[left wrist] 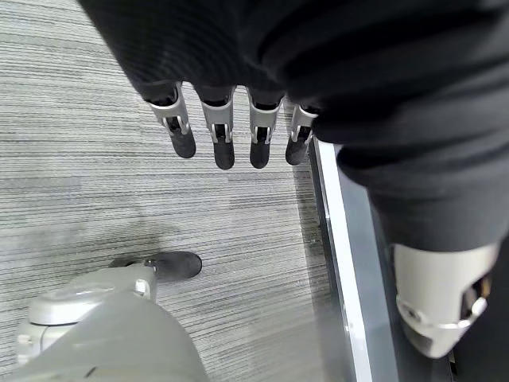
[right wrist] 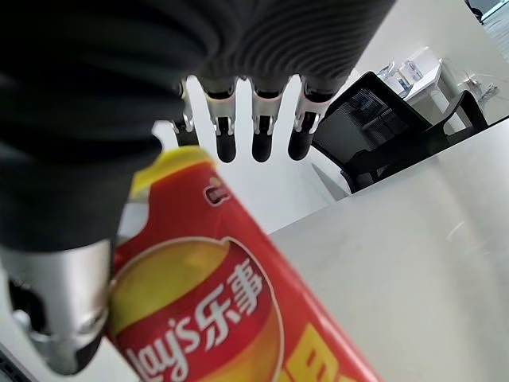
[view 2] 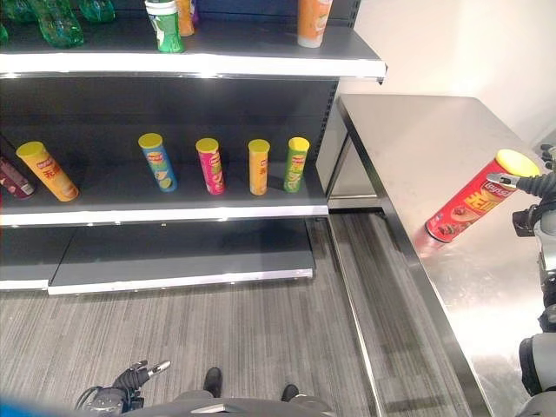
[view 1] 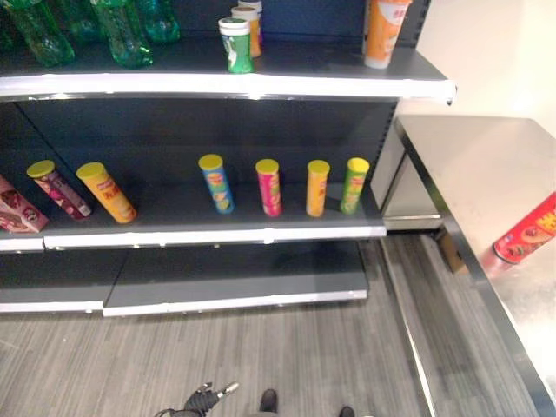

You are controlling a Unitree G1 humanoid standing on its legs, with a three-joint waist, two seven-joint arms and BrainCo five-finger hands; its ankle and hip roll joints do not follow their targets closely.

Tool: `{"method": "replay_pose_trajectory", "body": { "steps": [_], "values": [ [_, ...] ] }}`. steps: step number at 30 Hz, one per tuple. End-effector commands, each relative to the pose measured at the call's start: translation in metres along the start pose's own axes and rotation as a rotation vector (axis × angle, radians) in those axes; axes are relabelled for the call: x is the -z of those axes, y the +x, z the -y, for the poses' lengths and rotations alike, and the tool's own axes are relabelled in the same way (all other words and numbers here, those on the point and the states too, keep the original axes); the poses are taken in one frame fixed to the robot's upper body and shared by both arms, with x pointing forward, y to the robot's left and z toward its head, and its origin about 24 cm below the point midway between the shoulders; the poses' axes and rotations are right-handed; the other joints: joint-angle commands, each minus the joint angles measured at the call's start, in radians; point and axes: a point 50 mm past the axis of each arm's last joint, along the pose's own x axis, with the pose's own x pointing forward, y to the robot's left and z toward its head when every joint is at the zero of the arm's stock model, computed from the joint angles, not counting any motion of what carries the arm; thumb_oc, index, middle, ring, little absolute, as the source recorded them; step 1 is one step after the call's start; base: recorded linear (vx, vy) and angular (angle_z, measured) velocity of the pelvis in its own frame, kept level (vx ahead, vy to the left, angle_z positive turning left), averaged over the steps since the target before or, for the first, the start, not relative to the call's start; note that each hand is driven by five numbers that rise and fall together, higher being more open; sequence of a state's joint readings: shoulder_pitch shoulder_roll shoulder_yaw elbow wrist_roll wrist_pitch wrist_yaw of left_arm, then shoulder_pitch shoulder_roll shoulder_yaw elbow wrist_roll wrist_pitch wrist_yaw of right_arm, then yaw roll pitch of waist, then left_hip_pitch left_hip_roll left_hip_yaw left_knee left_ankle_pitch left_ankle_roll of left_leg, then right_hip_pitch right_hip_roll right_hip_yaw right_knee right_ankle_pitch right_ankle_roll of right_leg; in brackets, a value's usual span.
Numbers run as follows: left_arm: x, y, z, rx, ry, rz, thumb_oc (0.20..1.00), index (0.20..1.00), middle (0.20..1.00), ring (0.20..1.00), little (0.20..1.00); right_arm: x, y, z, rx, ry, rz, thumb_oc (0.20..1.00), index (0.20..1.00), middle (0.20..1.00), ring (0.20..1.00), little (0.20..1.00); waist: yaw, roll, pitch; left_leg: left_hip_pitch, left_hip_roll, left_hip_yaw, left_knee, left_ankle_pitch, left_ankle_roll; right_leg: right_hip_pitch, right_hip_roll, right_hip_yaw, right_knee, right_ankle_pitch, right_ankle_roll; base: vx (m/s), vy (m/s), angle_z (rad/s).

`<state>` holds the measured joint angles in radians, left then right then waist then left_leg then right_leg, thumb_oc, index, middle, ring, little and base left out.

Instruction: Put the goods on the table back onto the shelves and tidy them up.

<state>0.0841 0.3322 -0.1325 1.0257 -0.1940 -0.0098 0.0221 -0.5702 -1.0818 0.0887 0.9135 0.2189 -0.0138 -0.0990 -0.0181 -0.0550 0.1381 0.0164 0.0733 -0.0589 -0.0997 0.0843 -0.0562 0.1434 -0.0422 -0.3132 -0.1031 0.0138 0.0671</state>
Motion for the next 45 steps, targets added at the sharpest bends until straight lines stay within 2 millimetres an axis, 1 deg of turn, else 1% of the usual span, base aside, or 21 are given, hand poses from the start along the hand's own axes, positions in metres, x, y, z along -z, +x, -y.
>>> {"method": "replay_pose_trajectory", "body": {
  "steps": [1,12,15,16,17,26,29,30,31,33,34,35,36,37,38,39,41,43,44,45],
  "values": [
    [-0.023,0.002,-0.025,-0.048,0.015,0.075,1.000,1.000,1.000,1.000,1.000,-0.029,0.006,0.020,0.041,-0.020,0.087,1.000,1.000,1.000,1.000,1.000,0.021,-0.058,0.000,0.098,0.019,0.105,0.012,-0.150,-0.049,0.002,0.008,0.016,0.016,-0.150,-0.006,0.00,-0.014,0.23],
    [-0.023,0.002,-0.025,-0.041,0.019,0.080,1.000,1.000,1.000,1.000,1.000,-0.026,0.006,0.002,-0.048,-0.020,0.077,1.000,1.000,1.000,1.000,1.000,0.027,-0.060,-0.001,0.104,0.020,0.107,0.012,-0.153,-0.048,0.007,0.007,0.011,0.016,-0.152,-0.007,0.00,-0.002,0.02],
    [-0.022,0.002,-0.025,-0.037,0.017,0.079,1.000,1.000,1.000,1.000,1.000,-0.024,0.006,0.000,-0.057,-0.011,0.067,1.000,1.000,1.000,1.000,1.000,0.028,-0.060,0.000,0.105,0.018,0.107,0.012,-0.154,-0.048,0.008,0.006,0.009,0.016,-0.150,-0.005,0.00,0.011,0.00],
    [-0.022,0.002,-0.026,-0.037,0.020,0.079,1.000,1.000,1.000,1.000,1.000,-0.022,0.006,0.000,-0.065,-0.012,0.060,0.266,0.266,0.266,0.266,0.266,0.029,-0.061,0.000,0.104,0.017,0.107,0.012,-0.154,-0.047,0.007,0.004,0.010,0.016,-0.148,-0.004,0.00,0.033,0.01],
    [-0.022,0.001,-0.026,-0.037,0.020,0.078,1.000,1.000,1.000,1.000,1.000,-0.021,0.006,0.000,-0.067,-0.010,0.057,0.200,0.200,0.200,0.200,0.200,0.029,-0.061,0.000,0.105,0.017,0.109,0.012,-0.155,-0.047,0.006,0.004,0.010,0.016,-0.148,-0.003,0.00,0.032,0.01],
    [-0.020,0.001,-0.025,-0.039,0.011,0.071,1.000,1.000,1.000,1.000,1.000,-0.017,0.004,0.001,-0.065,0.001,0.054,0.200,0.200,0.200,0.200,0.200,0.026,-0.064,0.002,0.110,0.016,0.114,0.012,-0.160,-0.046,0.010,0.000,0.010,0.016,-0.148,-0.001,0.00,0.000,0.00],
    [-0.020,0.001,-0.027,-0.048,-0.006,0.068,1.000,1.000,1.000,1.000,1.000,-0.022,0.000,0.000,-0.051,0.023,0.102,0.200,0.200,0.200,0.200,0.200,0.019,-0.063,0.001,0.114,0.017,0.119,0.012,-0.162,-0.044,0.011,0.001,0.017,0.016,-0.149,-0.001,0.00,0.000,0.00],
    [-0.020,0.002,-0.026,-0.055,-0.022,0.067,1.000,1.000,1.000,1.000,1.000,-0.031,-0.005,-0.002,-0.045,0.045,0.168,0.200,0.200,0.200,0.200,0.200,0.013,-0.062,0.002,0.116,0.018,0.122,0.012,-0.163,-0.044,0.011,0.002,0.022,0.016,-0.150,-0.002,0.01,-0.048,-0.01],
    [-0.023,0.002,-0.027,-0.068,-0.040,0.073,1.000,1.000,1.000,1.000,1.000,-0.043,-0.018,0.001,-0.018,0.056,0.286,0.200,0.200,0.200,0.200,0.200,0.003,-0.060,0.002,0.118,0.023,0.126,0.012,-0.164,-0.044,0.010,0.006,0.029,0.016,-0.153,-0.004,0.01,-0.060,-0.01],
    [-0.025,0.003,-0.028,-0.077,-0.053,0.083,1.000,1.000,1.000,1.000,1.000,-0.057,-0.028,0.006,0.009,0.069,0.389,0.200,0.200,0.200,0.200,0.200,-0.008,-0.056,0.002,0.116,0.026,0.123,0.012,-0.165,-0.044,0.005,0.010,0.037,0.016,-0.156,-0.007,0.01,-0.048,-0.01],
    [-0.028,0.003,-0.029,-0.088,-0.061,0.095,1.000,1.000,1.000,1.000,1.000,-0.071,-0.040,0.011,0.044,0.081,0.494,0.200,0.200,0.200,0.200,0.200,-0.010,-0.053,0.008,0.114,0.027,0.117,0.012,-0.165,-0.035,-0.003,0.014,0.052,0.016,-0.159,-0.010,0.00,-0.024,-0.06],
    [-0.032,0.003,-0.028,-0.091,-0.070,0.107,1.000,1.000,1.000,1.000,1.000,-0.079,-0.046,0.012,0.054,0.089,0.550,0.200,0.200,0.200,0.200,0.200,-0.014,-0.054,0.016,0.108,0.024,0.114,0.021,-0.162,-0.029,-0.005,0.012,0.060,0.016,-0.160,-0.012,-0.01,-0.011,-0.08],
    [-0.032,0.003,-0.028,-0.091,-0.067,0.108,1.000,1.000,1.000,1.000,1.000,-0.078,-0.047,0.012,0.056,0.089,0.547,0.200,0.200,0.200,0.200,0.200,-0.011,-0.055,0.017,0.107,0.023,0.114,0.023,-0.163,-0.028,-0.006,0.012,0.060,0.016,-0.160,-0.012,-0.10,0.008,-0.14],
    [-0.041,0.005,-0.023,-0.089,-0.088,0.135,1.000,1.000,1.000,1.000,1.000,-0.089,-0.057,0.014,0.084,0.103,0.626,0.200,0.200,0.200,0.200,0.200,-0.011,-0.065,0.052,0.025,0.009,0.097,0.152,-0.191,-0.027,-0.013,0.000,0.070,0.016,-0.158,-0.018,-0.14,0.038,-0.23],
    [-0.045,0.005,-0.024,-0.094,-0.105,0.152,1.000,1.000,1.000,1.000,1.000,-0.094,-0.063,0.018,0.114,0.101,0.665,0.200,0.200,0.200,0.200,0.200,-0.013,-0.071,0.062,-0.022,0.016,0.090,0.198,-0.196,-0.037,-0.022,-0.003,0.068,0.016,-0.156,-0.019,-0.13,0.062,-0.16],
    [-0.047,0.005,-0.023,-0.093,-0.114,0.158,1.000,1.000,1.000,1.000,1.000,-0.094,-0.067,0.018,0.119,0.098,0.677,0.200,0.200,0.200,0.200,0.200,-0.015,-0.070,0.059,-0.033,0.027,0.088,0.204,-0.196,-0.039,-0.026,-0.002,0.064,0.016,-0.154,-0.018,-0.02,0.083,0.16],
    [-0.051,0.005,-0.025,-0.106,-0.120,0.168,1.000,1.000,1.000,1.000,1.000,-0.095,-0.075,0.017,0.130,0.081,0.705,0.200,0.200,0.200,0.200,0.200,-0.019,-0.075,0.053,-0.030,0.061,0.081,0.162,-0.173,-0.043,-0.028,-0.008,0.060,0.016,-0.153,-0.013,0.07,0.130,0.46],
    [-0.053,0.005,-0.025,-0.115,-0.125,0.177,1.000,1.000,1.000,1.000,1.000,-0.091,-0.081,0.021,0.154,0.068,0.709,0.200,0.200,0.200,0.200,0.200,-0.032,-0.079,0.047,-0.037,0.106,0.102,0.117,-0.130,-0.037,-0.035,-0.030,0.046,0.016,-0.160,-0.006,0.07,0.251,0.30],
    [-0.053,0.005,-0.026,-0.122,-0.122,0.182,1.000,1.000,1.000,1.000,1.000,-0.091,-0.085,0.022,0.164,0.054,0.719,0.200,0.200,0.200,0.200,0.200,-0.036,-0.076,0.044,-0.037,0.122,0.114,0.105,-0.119,-0.035,-0.038,-0.040,0.047,0.016,-0.163,-0.003,0.15,0.534,0.25],
    [-0.057,0.005,-0.023,-0.122,-0.110,0.190,1.000,1.000,1.000,1.000,1.000,-0.089,-0.091,0.017,0.161,0.056,0.726,0.200,0.200,0.200,0.200,0.200,-0.042,-0.052,0.030,-0.020,0.123,0.097,0.085,-0.126,-0.041,-0.033,-0.055,0.059,0.016,-0.160,0.011,0.20,0.625,0.28]
  ]
}}
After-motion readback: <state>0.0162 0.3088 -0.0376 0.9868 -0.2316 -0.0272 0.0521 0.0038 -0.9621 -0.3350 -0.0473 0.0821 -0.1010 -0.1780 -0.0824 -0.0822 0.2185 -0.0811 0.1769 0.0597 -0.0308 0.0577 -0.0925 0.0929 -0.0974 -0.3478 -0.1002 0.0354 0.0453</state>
